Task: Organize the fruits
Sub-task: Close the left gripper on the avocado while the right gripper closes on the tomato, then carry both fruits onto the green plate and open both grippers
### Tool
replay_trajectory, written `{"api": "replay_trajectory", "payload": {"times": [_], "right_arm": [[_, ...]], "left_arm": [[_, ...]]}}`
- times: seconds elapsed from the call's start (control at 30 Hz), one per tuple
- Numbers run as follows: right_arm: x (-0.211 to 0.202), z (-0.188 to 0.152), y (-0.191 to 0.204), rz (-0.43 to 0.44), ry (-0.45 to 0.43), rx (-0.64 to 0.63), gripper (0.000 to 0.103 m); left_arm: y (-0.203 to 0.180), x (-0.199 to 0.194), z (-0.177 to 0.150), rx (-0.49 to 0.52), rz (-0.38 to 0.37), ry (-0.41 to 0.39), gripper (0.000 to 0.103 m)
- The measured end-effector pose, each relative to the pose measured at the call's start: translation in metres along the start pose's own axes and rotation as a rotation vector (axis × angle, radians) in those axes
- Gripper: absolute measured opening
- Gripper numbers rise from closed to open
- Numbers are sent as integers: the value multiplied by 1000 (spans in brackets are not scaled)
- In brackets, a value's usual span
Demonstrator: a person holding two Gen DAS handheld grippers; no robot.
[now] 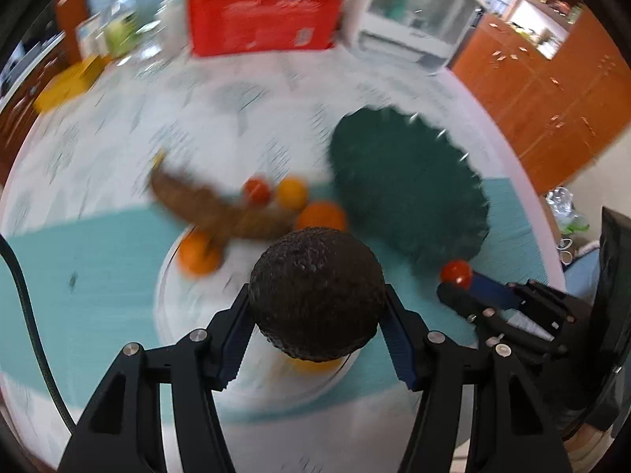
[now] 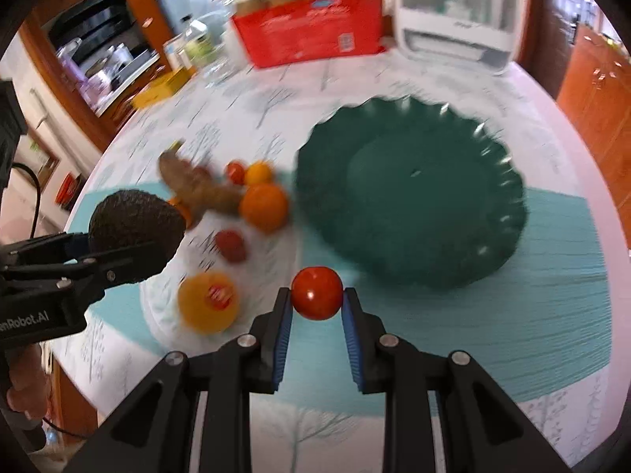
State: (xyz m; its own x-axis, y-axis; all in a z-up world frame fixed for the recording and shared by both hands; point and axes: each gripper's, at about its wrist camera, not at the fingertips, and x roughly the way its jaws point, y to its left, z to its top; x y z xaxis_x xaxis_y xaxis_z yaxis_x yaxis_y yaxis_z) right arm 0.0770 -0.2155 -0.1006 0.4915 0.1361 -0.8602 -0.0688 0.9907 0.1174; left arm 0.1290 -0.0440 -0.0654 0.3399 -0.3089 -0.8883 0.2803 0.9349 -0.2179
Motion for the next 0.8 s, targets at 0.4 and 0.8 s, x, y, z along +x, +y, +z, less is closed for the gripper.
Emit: {"api": "replay_trajectory", "payload": {"times": [0.4,0.8], "right_arm": [[33,51,-77,-172,-47,175,25],[70,48,-96,-207,48,212,27]], "left_arm": [[-63,84,98,112,-91,11,59],[-82,150,101,161,-58,118,60]]}}
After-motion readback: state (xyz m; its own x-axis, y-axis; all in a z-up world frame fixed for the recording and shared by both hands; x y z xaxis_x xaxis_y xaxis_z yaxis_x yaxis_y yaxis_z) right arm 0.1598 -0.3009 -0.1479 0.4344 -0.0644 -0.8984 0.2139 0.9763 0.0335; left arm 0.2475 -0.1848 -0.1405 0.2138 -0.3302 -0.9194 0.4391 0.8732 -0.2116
